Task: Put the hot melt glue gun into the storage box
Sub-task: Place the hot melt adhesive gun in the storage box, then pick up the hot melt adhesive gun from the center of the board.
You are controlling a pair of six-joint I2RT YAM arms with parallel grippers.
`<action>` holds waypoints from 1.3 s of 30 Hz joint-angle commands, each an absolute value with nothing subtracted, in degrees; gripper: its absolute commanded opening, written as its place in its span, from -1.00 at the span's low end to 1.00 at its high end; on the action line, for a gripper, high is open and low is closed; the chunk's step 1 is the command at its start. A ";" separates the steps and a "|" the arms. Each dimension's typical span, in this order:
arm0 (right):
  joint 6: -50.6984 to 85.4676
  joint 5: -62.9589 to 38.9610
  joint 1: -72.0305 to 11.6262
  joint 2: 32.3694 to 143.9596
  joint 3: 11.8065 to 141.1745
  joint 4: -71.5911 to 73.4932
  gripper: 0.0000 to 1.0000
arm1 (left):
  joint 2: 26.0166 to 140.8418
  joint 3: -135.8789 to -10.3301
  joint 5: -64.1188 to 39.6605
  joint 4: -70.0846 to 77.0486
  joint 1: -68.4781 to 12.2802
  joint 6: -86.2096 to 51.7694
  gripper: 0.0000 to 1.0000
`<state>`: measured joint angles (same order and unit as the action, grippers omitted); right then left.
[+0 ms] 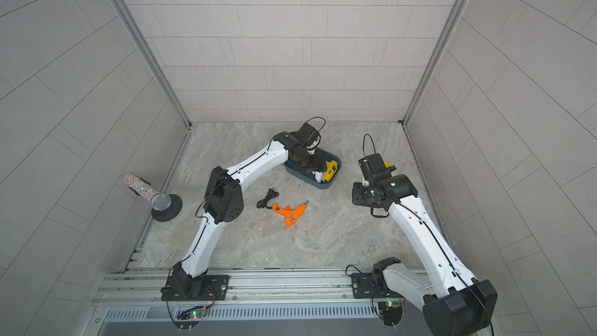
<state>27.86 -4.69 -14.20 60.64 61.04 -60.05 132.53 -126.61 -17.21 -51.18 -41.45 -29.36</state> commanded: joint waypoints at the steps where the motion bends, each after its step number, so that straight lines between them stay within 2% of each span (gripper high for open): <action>1: 27.51 -4.31 -14.15 60.74 60.96 -60.27 -0.15 | 124.71 -127.65 -12.02 -53.35 -41.46 -27.43 0.85; 5: 27.78 -4.91 -14.15 60.98 60.89 -60.34 -0.15 | 115.37 -121.16 -5.60 -53.39 -39.38 -28.48 0.87; 9: 28.12 -5.65 -14.15 61.50 60.90 -59.73 -0.14 | 105.51 -105.15 -3.90 -49.84 -34.73 -31.26 0.87; 11: 28.26 -6.40 -14.15 61.69 60.78 -59.19 -0.14 | 100.98 -95.68 -6.00 -48.01 -31.50 -33.22 0.78; 14: 28.28 -7.97 -14.24 62.04 60.74 -58.41 -0.15 | 95.52 -84.93 -9.17 -46.52 -28.10 -34.64 0.49; 16: 28.35 -8.97 -14.55 62.39 60.66 -58.08 -0.14 | 92.25 -79.45 -9.32 -45.99 -27.05 -35.05 0.44; 21: 29.36 -11.99 -18.40 64.64 59.55 -56.46 -0.14 | 87.09 -70.87 -8.63 -47.89 -25.36 -35.68 0.47; 29: 28.55 -9.68 -37.13 75.74 62.99 -55.99 -0.07 | 81.04 -61.01 -6.46 -49.41 -21.74 -42.04 0.77; 39: 16.20 -1.02 -52.58 90.34 75.17 -53.34 0.12 | 63.76 -44.83 -9.57 -48.35 -9.32 -52.84 0.81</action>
